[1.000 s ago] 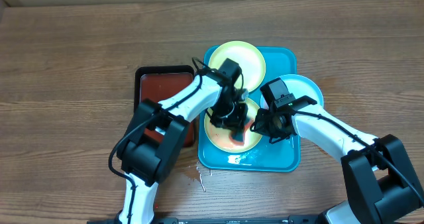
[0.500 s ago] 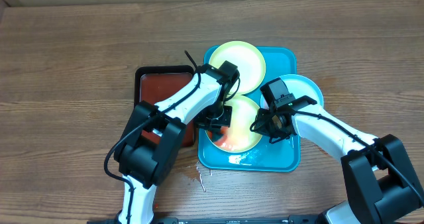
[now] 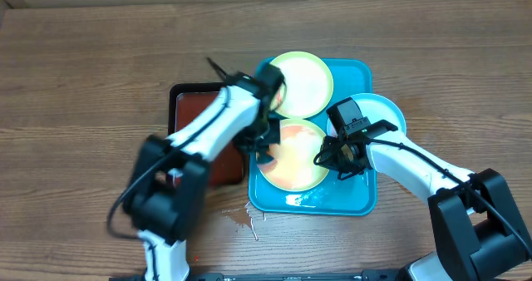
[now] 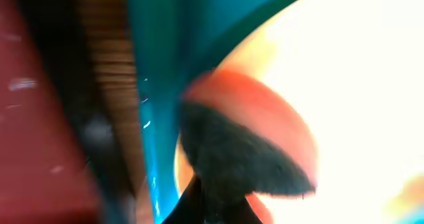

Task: Clean dirty plates on tray and stack at the side
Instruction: 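Return the sponge to the black tray with the left gripper, then grasp the lower yellow plate rim with the right gripper and lift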

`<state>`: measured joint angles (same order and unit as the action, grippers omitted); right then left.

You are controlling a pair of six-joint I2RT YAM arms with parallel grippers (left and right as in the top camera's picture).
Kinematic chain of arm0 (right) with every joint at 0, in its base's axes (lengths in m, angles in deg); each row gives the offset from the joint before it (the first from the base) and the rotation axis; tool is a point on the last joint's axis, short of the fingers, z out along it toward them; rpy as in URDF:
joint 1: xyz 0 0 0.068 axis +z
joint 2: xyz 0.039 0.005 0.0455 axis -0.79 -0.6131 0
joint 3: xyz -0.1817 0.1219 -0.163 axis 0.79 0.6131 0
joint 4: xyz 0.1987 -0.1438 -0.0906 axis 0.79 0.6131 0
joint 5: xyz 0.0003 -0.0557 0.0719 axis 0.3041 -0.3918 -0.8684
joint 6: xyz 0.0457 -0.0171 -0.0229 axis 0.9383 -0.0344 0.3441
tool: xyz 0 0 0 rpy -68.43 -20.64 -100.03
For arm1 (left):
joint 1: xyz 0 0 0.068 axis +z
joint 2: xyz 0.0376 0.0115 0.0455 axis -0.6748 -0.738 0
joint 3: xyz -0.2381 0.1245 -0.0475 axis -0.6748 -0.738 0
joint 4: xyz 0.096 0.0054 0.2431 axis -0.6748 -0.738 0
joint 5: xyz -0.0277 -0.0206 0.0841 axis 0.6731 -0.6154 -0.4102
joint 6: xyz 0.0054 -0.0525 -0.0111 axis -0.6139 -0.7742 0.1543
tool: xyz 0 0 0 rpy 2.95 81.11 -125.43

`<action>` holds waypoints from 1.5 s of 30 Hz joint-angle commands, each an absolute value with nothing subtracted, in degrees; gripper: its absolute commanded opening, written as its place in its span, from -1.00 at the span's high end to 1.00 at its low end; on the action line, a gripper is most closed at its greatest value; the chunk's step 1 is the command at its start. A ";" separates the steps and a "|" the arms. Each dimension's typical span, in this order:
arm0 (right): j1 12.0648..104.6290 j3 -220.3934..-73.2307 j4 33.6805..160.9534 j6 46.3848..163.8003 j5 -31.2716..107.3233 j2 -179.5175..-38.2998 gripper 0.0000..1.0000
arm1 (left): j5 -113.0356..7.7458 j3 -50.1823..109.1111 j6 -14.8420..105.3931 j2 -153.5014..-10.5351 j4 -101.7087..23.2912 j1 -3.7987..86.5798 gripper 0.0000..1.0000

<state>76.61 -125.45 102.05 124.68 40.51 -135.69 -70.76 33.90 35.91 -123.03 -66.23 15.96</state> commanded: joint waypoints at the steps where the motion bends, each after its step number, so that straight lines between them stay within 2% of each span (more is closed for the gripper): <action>1: 76.06 -124.03 103.80 125.22 46.69 -137.71 0.92 | -64.36 33.99 39.19 -112.63 -67.35 20.44 0.91; 5: 76.06 -124.03 103.82 125.22 46.67 -137.71 0.92 | -65.91 33.99 43.32 -105.31 -70.28 27.65 0.92; 11: 76.06 -124.03 103.60 125.20 46.69 -137.71 0.92 | -81.58 32.00 43.78 -103.71 -73.84 35.06 0.92; 22: 76.06 -124.11 103.47 120.81 46.85 -137.68 0.92 | -79.64 13.42 44.02 -109.68 -56.01 36.79 0.91; 25: 76.06 -125.75 106.79 120.61 47.09 -137.07 0.92 | -77.26 13.66 44.04 -109.63 -56.20 36.83 0.33; 28: 76.15 -129.34 111.03 116.81 47.37 -135.69 0.92 | -75.66 14.80 44.04 -108.24 -57.60 36.99 -0.02; 37: 79.38 -152.29 129.72 104.33 55.61 -134.19 0.93 | -71.64 26.10 44.11 -97.98 -67.48 43.61 -0.49; 42: 84.70 -160.48 127.60 102.67 61.49 -134.21 0.92 | -65.10 32.87 44.28 -92.63 -70.48 48.24 -0.79; 45: 88.56 -161.10 121.48 102.47 63.41 -134.30 0.93 | -63.03 35.34 44.28 -90.14 -71.94 49.71 -0.84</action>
<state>85.35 -159.41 123.95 104.33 59.15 -135.65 -68.14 32.85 44.04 -92.52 -70.85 48.75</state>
